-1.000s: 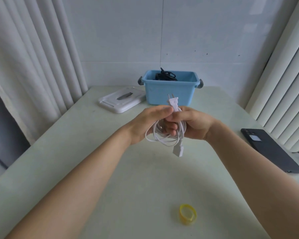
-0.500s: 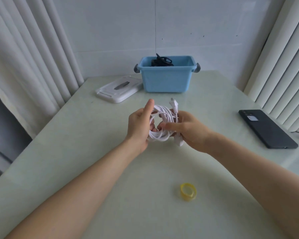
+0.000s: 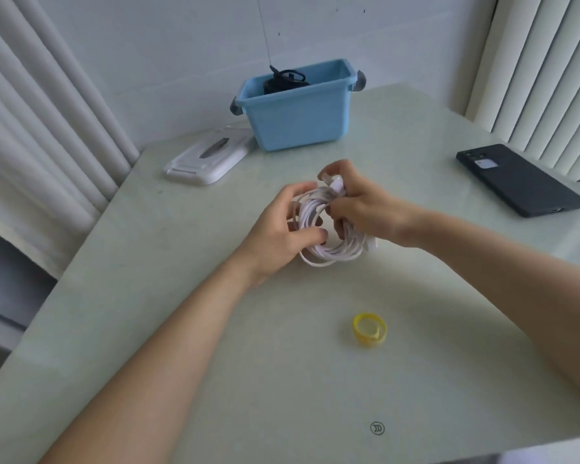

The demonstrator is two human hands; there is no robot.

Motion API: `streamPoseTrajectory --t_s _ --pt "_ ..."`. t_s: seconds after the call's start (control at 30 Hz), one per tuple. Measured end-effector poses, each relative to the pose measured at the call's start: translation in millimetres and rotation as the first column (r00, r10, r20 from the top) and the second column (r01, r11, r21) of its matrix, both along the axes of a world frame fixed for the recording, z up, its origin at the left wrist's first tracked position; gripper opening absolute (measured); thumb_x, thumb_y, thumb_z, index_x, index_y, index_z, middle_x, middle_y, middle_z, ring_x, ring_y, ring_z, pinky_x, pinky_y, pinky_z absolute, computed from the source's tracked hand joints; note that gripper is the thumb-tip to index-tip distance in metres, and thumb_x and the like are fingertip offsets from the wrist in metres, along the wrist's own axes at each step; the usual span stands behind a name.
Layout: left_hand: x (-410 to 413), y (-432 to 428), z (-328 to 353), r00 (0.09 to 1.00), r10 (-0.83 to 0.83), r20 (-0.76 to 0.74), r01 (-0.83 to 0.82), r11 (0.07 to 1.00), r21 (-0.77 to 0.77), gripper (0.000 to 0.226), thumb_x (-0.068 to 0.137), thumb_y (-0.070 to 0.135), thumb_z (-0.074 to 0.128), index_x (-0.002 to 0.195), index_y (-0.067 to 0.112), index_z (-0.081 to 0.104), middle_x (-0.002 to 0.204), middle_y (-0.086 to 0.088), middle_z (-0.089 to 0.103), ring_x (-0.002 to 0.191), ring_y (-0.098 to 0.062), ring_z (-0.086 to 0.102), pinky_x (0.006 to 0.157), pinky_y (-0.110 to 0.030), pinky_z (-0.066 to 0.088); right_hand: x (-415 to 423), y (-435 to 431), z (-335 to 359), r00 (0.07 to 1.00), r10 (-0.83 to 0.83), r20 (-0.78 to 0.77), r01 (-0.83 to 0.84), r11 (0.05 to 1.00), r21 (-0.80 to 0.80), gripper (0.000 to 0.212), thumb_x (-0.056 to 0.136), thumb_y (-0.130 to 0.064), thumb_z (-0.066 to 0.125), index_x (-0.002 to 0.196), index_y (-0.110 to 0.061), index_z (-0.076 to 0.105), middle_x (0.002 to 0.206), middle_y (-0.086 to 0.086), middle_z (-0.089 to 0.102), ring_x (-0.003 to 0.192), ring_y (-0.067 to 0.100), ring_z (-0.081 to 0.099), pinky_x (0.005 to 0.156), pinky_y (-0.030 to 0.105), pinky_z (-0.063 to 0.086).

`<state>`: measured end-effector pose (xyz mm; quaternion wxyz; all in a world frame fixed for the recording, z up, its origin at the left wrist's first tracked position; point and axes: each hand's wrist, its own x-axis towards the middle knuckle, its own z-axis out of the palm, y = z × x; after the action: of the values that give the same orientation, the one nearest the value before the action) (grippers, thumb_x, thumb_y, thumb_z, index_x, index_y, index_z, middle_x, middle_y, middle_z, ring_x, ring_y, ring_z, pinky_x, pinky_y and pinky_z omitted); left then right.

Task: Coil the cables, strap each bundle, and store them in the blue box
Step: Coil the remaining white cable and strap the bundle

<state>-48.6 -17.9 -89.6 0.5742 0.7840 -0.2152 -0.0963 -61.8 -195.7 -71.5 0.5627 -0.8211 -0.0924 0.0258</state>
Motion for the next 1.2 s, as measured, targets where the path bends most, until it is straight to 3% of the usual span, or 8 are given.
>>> streamPoseTrajectory --t_s 0.13,0.23,0.4,0.57,0.8,0.97,1.03,1.2 --pt "-2 -5 -2 0.912 0.114 0.394 -0.219 0.947 0.234 0.037 0.082 0.022 0.047 0.114 0.020 0.064 0.083 0.007 0.069 0.079 -0.020 0.065 0.075 -0.038 0.054 -3 -1 -4 0.997 0.074 0.003 -0.074 0.997 -0.020 0.052 0.092 0.005 0.054 0.133 -0.016 0.030 0.088 0.006 0.060 0.072 0.019 0.062 0.072 0.034 0.055" --pt "3 -1 -8 0.841 0.152 0.519 -0.316 0.917 0.243 0.028 0.090 0.021 0.040 0.097 0.011 0.066 0.069 0.007 0.062 0.072 -0.029 0.059 0.070 -0.042 0.049 0 0 -9 0.998 0.055 -0.043 -0.050 0.993 0.109 0.052 0.089 0.000 0.067 0.131 -0.012 0.039 0.097 0.012 0.068 0.079 0.023 0.068 0.075 0.034 0.057" --pt "7 -2 -13 0.786 0.402 0.470 -0.504 0.857 0.109 0.020 0.097 0.013 0.045 0.083 0.010 0.059 0.062 0.008 0.060 0.072 -0.033 0.060 0.071 -0.045 0.049 2 2 -14 0.998 0.043 -0.049 -0.035 0.988 0.147 0.023 0.088 -0.007 0.071 0.107 0.002 0.063 0.096 0.022 0.072 0.084 0.025 0.067 0.077 0.035 0.051" --pt "3 -7 -11 0.905 0.335 0.264 -0.354 0.935 0.027 0.019 0.095 0.012 0.049 0.102 0.012 0.066 0.069 0.005 0.066 0.070 -0.019 0.062 0.070 -0.037 0.050 3 1 -14 1.000 0.005 -0.011 -0.005 0.998 0.065 0.020 0.093 -0.004 0.056 0.113 -0.007 0.058 0.080 0.004 0.062 0.068 0.012 0.055 0.062 0.026 0.043" --pt "11 3 -11 0.945 0.277 0.173 -0.279 0.960 -0.014 0.029 0.096 0.000 0.043 0.109 0.018 0.062 0.067 0.017 0.059 0.059 -0.010 0.057 0.067 -0.038 0.053 6 -17 -2 0.995 0.095 -0.018 -0.097 0.974 -0.203 0.040 0.103 -0.034 0.047 0.136 -0.012 0.047 0.110 0.012 0.070 0.094 0.022 0.068 0.091 0.039 0.055" --pt "11 7 -7 0.945 0.215 0.247 -0.243 0.966 0.088 0.037 0.098 0.003 0.041 0.122 0.024 0.059 0.087 0.010 0.064 0.061 -0.015 0.063 0.071 -0.034 0.054 8 -34 12 0.992 0.002 0.128 0.056 0.894 -0.445 0.028 0.098 -0.040 0.056 0.109 -0.014 0.058 0.066 -0.006 0.062 0.049 0.005 0.053 0.052 0.024 0.044" --pt "10 5 -7 0.937 0.193 0.293 -0.238 0.963 0.126 0.036 0.099 0.005 0.040 0.125 0.023 0.057 0.092 0.004 0.066 0.063 -0.017 0.064 0.069 -0.031 0.053 6 -30 13 0.989 0.007 0.148 0.050 0.925 -0.376 0.028 0.092 -0.039 0.067 0.104 -0.016 0.058 0.066 -0.004 0.056 0.045 0.003 0.044 0.051 0.024 0.039" --pt "9 3 -5 0.939 0.169 0.300 -0.219 0.965 0.142 0.036 0.098 0.006 0.041 0.125 0.024 0.057 0.094 0.002 0.067 0.065 -0.018 0.064 0.069 -0.031 0.052 3 -16 9 0.991 0.015 0.130 -0.011 0.999 -0.032 0.026 0.084 -0.014 0.078 0.102 -0.010 0.060 0.063 -0.004 0.060 0.051 0.018 0.056 0.050 0.030 0.046"
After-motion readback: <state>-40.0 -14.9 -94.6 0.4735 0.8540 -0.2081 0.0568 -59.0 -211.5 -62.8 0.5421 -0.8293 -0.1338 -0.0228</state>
